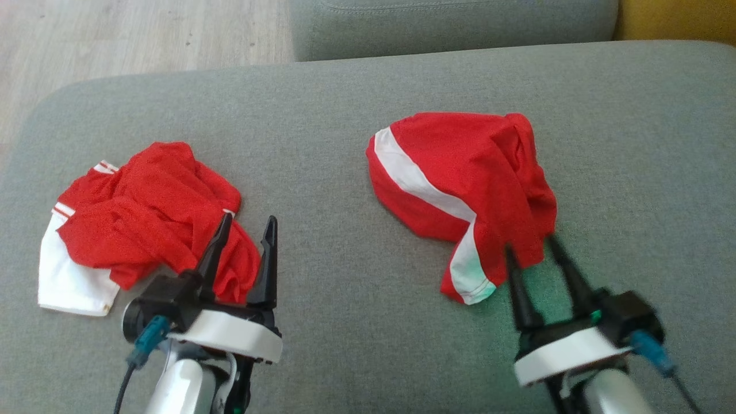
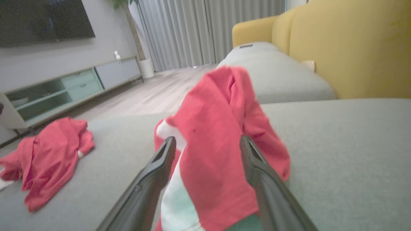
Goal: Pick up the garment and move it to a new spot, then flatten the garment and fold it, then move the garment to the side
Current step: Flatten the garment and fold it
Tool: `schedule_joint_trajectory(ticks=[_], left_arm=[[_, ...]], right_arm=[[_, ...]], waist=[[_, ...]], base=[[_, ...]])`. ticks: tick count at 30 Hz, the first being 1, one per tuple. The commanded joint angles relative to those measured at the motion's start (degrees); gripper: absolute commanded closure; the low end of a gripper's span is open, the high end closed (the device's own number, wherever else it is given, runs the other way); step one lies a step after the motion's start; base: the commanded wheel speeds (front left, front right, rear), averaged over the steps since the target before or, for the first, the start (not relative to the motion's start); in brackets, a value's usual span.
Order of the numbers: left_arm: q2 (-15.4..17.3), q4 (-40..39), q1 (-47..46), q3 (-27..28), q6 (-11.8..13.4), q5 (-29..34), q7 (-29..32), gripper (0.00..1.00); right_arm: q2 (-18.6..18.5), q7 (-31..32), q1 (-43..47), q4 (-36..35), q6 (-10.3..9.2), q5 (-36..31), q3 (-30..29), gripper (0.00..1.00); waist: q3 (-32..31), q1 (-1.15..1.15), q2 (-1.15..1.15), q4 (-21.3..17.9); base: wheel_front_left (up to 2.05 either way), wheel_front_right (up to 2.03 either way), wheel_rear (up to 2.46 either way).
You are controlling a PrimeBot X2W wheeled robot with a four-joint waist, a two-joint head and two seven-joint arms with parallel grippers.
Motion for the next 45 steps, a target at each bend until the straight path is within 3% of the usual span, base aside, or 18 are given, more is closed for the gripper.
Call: schedule_joint_trajectory(ticks=[1, 10, 23, 24, 25, 26, 36, 45], left_arm=[[-0.08, -1.58, -2.74, 1.99, -0.29, 0.59, -0.34, 0.0], [-0.18, -0.65, -3.5, 0.75, -0.57, -0.47, -0.35, 0.0], [-0.19, -0.37, -4.59, -0.22, -0.15, -1.22, -0.35, 0.0], [-0.19, -0.31, -4.67, -0.28, -0.13, -1.25, -0.35, 0.0], [-0.19, -0.25, -4.73, -0.34, -0.1, -1.27, -0.35, 0.0], [-0.19, -0.19, -4.76, -0.35, -0.07, -1.3, -0.35, 0.0], [-0.19, 0.27, -4.3, 0.21, 0.11, -1.76, -0.35, 0.0], [-0.19, 0.35, -3.13, -0.72, 0.57, -2.73, -0.35, 0.0]], right_arm=[[-0.28, -0.62, -0.7, -0.87, -0.04, -0.77, 1.73, 0.0], [-0.28, 0.49, -3.63, 10.27, -0.04, -6.49, 4.68, 0.0], [-0.28, 1.29, -8.84, 20.14, -0.04, -8.01, 5.47, 0.0], [-0.28, 1.47, -9.25, 20.91, -0.04, -8.17, 5.51, 0.06], [-0.28, 1.48, -9.61, 21.53, -0.04, -8.13, 5.54, 0.88], [-0.28, 1.42, -9.94, 22.03, -0.04, -8.11, 5.69, 1.0], [-0.28, 0.31, -10.02, 22.41, -0.04, -11.15, 0.11, 1.0], [-0.28, 1.91, -6.09, 15.2, -0.04, -23.65, -20.27, 1.0]], waist=[[0.07, 0.0, 0.0, 0.01], [1.31, 0.0, 0.0, 1.34], [3.36, 0.0, 0.0, 3.02], [3.46, 0.0, 0.0, 3.02], [3.5, 0.0, 0.0, 2.98], [3.47, 0.0, 0.0, 2.86], [1.91, 0.0, 0.0, -0.11], [-0.87, 0.0, 0.0, -3.36]], base=[[0.0, 0.0, 0.0], [0.0, 0.0, 0.0], [0.0, 0.0, 0.0], [0.0, 0.0, 0.0], [0.0, 0.0, 0.0], [0.0, 0.0, 0.0], [0.0, 0.0, 0.0], [0.0, 0.0, 0.0]])
